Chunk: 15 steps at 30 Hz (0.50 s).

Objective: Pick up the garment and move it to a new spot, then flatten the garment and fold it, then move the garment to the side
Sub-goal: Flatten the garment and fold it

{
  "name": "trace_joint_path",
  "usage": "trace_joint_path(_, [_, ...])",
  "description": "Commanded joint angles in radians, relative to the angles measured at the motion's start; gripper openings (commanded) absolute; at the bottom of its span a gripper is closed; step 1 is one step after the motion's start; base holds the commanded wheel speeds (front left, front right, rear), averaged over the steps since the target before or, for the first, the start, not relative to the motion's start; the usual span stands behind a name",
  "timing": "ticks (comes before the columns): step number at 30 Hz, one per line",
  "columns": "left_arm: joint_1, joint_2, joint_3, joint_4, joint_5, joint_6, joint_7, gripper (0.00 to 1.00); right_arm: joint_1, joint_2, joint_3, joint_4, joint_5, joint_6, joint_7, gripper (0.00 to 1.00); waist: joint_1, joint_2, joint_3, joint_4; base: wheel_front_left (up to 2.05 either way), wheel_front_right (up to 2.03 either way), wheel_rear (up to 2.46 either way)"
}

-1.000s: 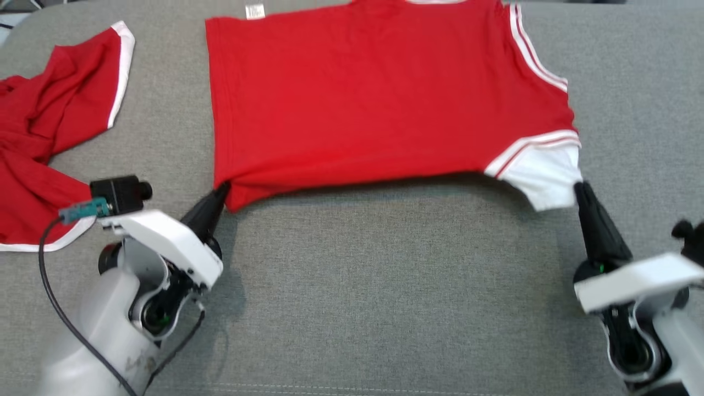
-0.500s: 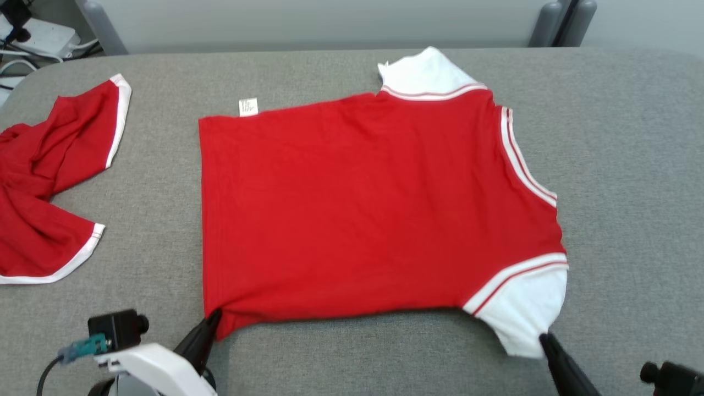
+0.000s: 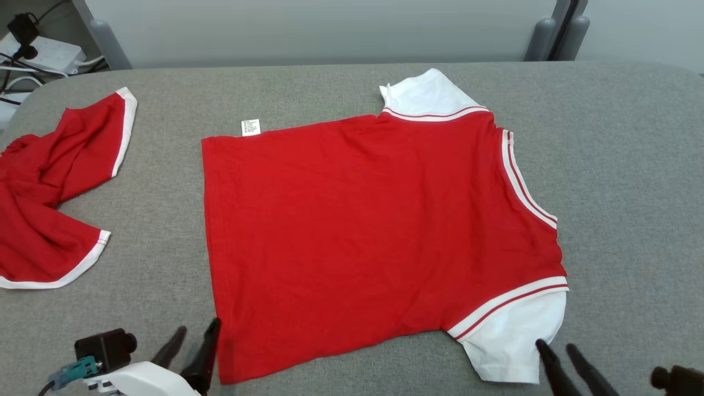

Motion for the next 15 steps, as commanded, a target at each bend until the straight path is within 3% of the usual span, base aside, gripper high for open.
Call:
trace_joint_path(1, [-0.035, 0.033, 0.05, -0.029, 0.032, 0.027, -0.042, 1.0, -0.036, -0.015, 0.001, -0.044, -0.014, 0.005, -0.023, 1.0, 0.0, 0.0, -0.013, 0.006, 0.0, 0.0, 0.0])
trace_joint_path(5, [-0.063, 0.045, 0.08, -0.09, 0.13, 0.093, -0.147, 1.0, -0.088, -0.034, -0.044, -0.085, -0.078, 0.005, -0.106, 1.0, 0.0, 0.0, -0.038, 0.021, 0.0, 0.0, 0.0])
trace_joint_path(8, [-0.104, 0.06, 0.078, -0.138, 0.227, 0.144, -0.203, 1.0, -0.169, -0.085, -0.047, -0.086, -0.188, 0.005, -0.193, 1.0, 0.0, 0.0, -0.066, 0.025, 0.0, 0.0, 0.0])
trace_joint_path(12, [-0.142, 0.082, 0.063, -0.182, 0.353, 0.218, -0.237, 1.0, -0.289, -0.148, -0.021, -0.021, -0.333, 0.005, -0.313, 1.0, 0.0, 0.0, -0.101, 0.02, 0.0, 0.0, 0.0])
trace_joint_path(15, [-0.145, 0.075, 0.043, -0.192, 0.398, 0.235, -0.25, 1.0, -0.336, -0.172, -0.001, 0.055, -0.404, 0.005, -0.374, 1.0, 0.0, 0.0, -0.132, 0.025, 0.0, 0.0, 0.0])
